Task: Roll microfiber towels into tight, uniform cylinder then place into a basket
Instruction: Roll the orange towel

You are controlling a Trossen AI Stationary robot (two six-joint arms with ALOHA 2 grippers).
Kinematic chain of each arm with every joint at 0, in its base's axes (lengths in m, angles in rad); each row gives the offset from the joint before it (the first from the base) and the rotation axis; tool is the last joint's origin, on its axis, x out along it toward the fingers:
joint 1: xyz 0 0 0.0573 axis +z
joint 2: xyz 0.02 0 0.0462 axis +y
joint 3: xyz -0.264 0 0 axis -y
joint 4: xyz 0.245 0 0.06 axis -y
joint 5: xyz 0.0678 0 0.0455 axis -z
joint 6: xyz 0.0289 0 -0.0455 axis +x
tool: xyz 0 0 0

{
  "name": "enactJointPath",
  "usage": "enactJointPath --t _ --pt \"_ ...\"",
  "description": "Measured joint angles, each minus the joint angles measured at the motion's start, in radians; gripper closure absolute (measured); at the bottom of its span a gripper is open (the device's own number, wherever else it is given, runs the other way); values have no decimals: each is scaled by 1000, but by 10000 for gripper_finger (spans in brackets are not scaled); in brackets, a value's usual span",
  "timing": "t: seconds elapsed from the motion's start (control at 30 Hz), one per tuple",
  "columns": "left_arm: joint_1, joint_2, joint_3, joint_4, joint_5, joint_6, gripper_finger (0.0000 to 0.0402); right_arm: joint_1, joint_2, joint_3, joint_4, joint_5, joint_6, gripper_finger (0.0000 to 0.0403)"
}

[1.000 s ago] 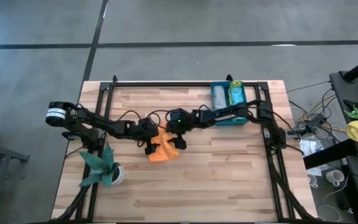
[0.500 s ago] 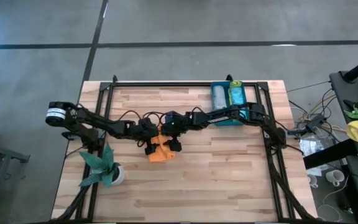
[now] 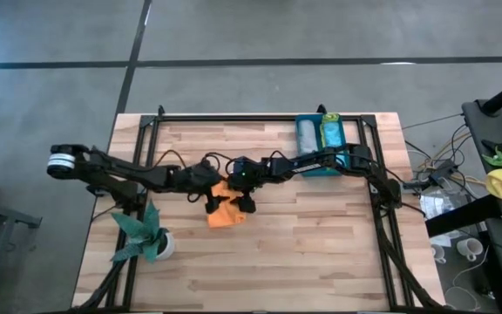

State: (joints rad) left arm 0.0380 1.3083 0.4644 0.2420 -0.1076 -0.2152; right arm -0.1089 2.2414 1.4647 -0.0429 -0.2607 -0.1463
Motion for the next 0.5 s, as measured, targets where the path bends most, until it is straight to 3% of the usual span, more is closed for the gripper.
enactJointPath --t 0.13,0.33,0.5 --pt "-66 55 3 73 -10 -78 49 0 0 0 -2 1 -1 137" --pt "-168 162 13 208 -187 -187 49 0 0 0 -2 2 13 137" --pt "-185 280 14 319 -209 -245 49 0 0 0 -4 0 13 137"
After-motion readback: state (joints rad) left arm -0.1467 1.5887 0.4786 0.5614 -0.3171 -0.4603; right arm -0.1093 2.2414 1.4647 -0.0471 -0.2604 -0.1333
